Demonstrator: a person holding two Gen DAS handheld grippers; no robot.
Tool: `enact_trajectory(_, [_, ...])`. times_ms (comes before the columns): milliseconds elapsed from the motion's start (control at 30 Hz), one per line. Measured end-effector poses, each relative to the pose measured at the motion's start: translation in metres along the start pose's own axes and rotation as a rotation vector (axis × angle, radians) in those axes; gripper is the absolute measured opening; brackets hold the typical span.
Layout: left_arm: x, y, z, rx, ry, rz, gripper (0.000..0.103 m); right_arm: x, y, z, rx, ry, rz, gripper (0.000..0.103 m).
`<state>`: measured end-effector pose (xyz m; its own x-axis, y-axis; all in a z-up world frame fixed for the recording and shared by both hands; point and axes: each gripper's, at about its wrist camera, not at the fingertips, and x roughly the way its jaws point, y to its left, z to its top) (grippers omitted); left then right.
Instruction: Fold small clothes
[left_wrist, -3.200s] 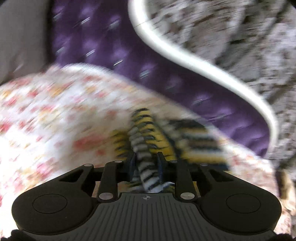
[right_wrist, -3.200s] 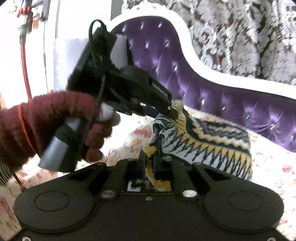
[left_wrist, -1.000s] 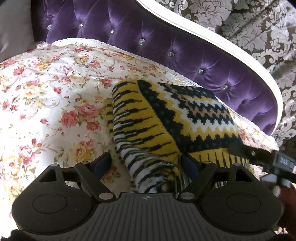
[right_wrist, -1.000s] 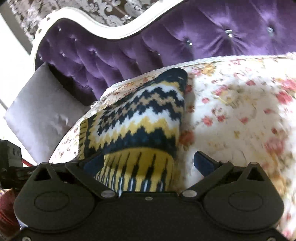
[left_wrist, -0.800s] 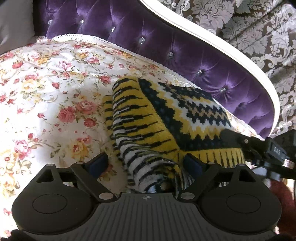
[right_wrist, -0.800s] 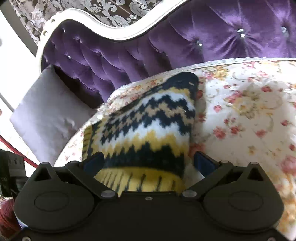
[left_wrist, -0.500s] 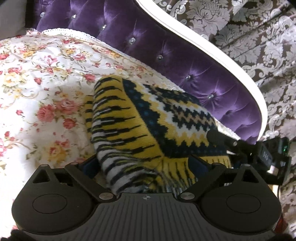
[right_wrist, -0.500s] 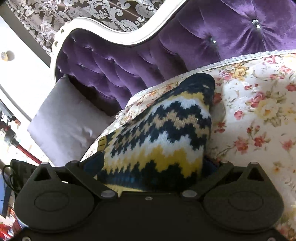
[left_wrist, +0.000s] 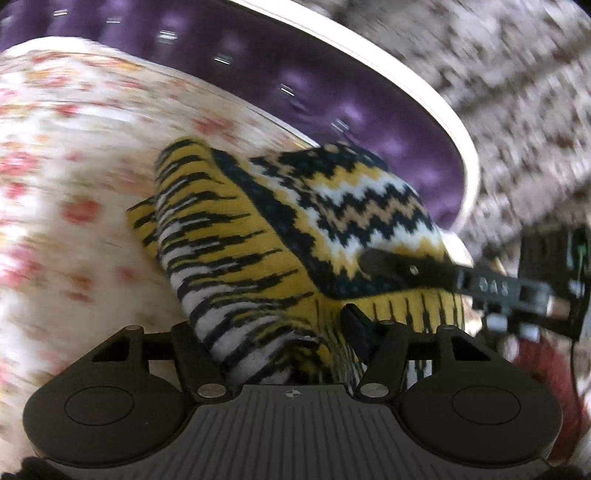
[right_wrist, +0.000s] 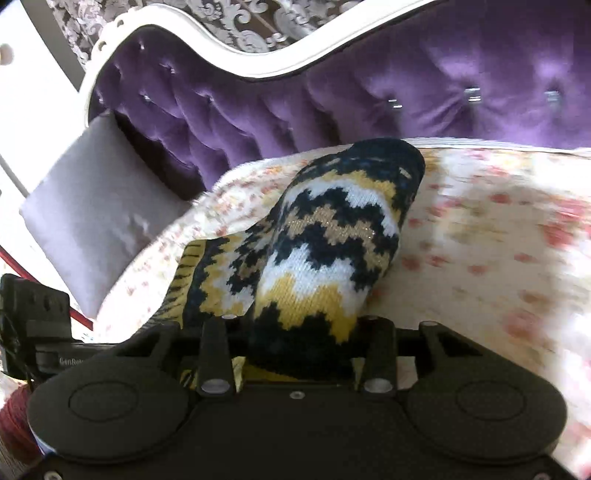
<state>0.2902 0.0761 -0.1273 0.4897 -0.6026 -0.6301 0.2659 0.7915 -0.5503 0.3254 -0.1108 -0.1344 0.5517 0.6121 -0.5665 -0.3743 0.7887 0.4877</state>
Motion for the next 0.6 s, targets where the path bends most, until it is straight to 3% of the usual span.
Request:
enact_trajectory(200, [0.027,-0.047,-0.017,0.101,0.083,-0.084,0.059,-0.053,-0.027,-0.017,0.031,0.016,-0.1,0.049])
enact_trajectory(300, [0.031,-0.062,-0.026,0.179,0.075,-0.046,0.061,-0.071,-0.038,-0.027,0.056,0.026,-0.136,0.053])
enact_trajectory(433, [0.02,-0.058,-0.029,0.185,0.043,0.024,0.064,-0.08,-0.049,-0.041,0.093,0.025,-0.239,0.078])
enact_trajectory(600, [-0.001,-0.053,-0.043,0.207,-0.017,0.116,0.069,-0.111,-0.042,-0.052,0.114,-0.042,-0.281,0.08])
